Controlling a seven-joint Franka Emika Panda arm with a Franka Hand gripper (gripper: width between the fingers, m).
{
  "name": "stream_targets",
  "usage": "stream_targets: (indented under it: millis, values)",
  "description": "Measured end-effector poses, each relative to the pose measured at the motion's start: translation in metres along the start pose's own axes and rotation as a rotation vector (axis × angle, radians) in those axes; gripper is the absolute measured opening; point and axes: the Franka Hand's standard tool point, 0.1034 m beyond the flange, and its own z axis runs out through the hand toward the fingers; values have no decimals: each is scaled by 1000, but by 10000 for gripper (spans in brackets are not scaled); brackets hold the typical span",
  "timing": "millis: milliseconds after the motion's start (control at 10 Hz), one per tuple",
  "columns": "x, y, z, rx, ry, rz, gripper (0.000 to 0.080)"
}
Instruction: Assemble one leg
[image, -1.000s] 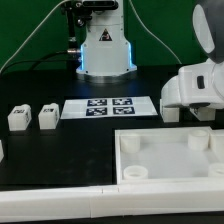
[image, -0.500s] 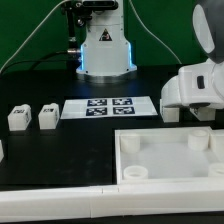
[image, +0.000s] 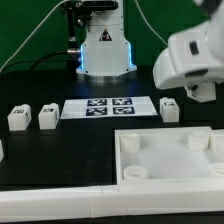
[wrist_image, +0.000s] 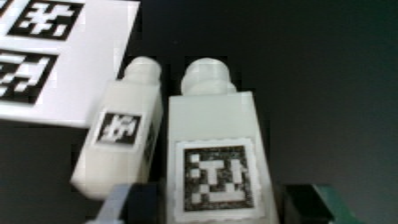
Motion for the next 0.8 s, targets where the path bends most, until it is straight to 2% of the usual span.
stream_targets:
  millis: [200,300,400,500,800]
  values:
    - [-7,14,-39,-3,188,-42,293]
    - [-1,21,-55,0,304,-47,293]
    - [-3,31,-71,-4,454,-48,293]
    - [-8,38,-79,-9,570,-38,293]
    - [-2,40,-81,-19,868,-44,293]
